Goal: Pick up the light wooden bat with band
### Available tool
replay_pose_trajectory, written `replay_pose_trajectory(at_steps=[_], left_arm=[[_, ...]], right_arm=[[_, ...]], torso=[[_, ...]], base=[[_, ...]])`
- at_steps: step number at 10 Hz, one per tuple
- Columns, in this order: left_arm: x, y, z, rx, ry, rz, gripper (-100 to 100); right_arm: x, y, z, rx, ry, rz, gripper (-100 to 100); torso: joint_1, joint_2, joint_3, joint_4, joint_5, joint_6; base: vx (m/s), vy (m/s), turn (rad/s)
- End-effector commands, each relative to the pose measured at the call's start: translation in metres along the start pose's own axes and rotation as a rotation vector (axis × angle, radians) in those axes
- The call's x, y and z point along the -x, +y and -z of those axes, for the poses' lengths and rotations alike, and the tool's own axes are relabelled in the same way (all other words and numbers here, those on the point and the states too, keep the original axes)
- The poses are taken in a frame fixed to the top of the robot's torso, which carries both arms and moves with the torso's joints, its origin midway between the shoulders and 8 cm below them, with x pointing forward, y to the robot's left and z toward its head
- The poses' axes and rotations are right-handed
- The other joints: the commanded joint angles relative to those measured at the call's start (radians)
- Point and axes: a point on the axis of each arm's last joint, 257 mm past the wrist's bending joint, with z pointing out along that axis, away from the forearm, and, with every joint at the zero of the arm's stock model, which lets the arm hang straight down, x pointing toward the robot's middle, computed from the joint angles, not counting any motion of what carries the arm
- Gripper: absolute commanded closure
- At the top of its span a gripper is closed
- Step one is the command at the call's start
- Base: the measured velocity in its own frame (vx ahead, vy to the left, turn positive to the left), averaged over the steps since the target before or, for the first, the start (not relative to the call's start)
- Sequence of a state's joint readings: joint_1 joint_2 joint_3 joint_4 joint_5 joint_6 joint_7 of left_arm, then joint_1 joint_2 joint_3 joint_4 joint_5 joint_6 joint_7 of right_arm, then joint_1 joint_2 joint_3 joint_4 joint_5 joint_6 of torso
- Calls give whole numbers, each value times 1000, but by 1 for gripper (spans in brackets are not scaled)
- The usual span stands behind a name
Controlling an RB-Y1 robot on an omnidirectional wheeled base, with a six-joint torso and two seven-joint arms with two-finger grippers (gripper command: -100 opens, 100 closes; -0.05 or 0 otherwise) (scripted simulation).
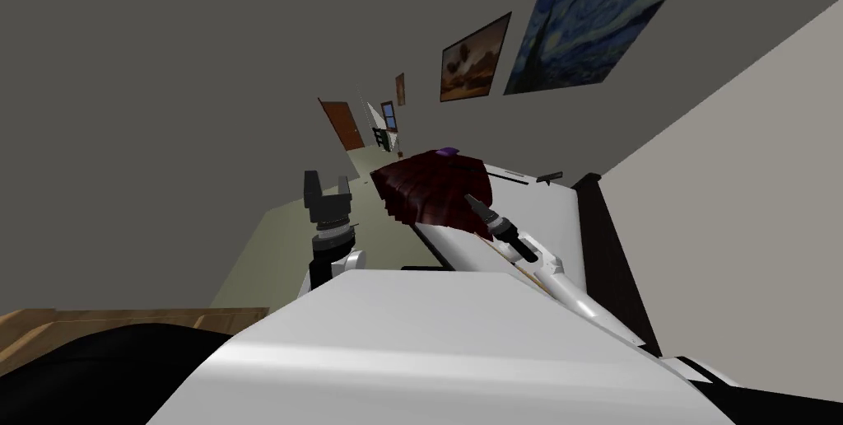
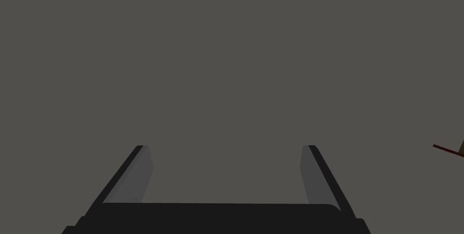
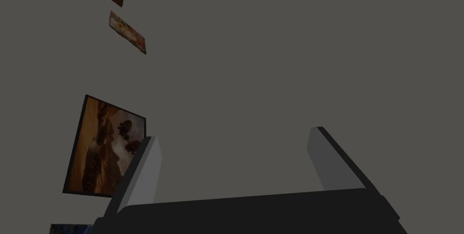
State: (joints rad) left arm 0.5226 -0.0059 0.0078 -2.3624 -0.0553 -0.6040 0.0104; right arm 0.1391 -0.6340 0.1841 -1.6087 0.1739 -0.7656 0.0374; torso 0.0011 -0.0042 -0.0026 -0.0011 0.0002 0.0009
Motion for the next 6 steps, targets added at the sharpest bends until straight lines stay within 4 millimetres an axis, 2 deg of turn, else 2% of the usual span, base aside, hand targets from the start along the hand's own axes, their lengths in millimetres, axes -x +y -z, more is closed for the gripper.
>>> replay_pose_trajectory(at_steps=[1, 4, 5, 6], left_arm=[[0, 0, 0, 0, 0, 0, 0], [0, 0, 0, 0, 0, 0, 0], [0, 0, 0, 0, 0, 0, 0], [0, 0, 0, 0, 0, 0, 0]], right_arm=[[-5, -19, 11, -34, 61, 45, -100], [-11, -43, 27, -83, 125, 88, -100], [-16, -58, 38, -111, 179, 124, -100], [-16, -62, 41, -122, 181, 123, -100]], torso=[[0, 0, 0, 0, 0, 0], [0, 2, 1, 0, 0, -1], [0, 2, 1, 0, 0, 0], [1, 2, 1, 0, 0, 0]], base=[[44, 0, 216], [31, -4, 129], [33, 8, 161], [28, 2, 86]])
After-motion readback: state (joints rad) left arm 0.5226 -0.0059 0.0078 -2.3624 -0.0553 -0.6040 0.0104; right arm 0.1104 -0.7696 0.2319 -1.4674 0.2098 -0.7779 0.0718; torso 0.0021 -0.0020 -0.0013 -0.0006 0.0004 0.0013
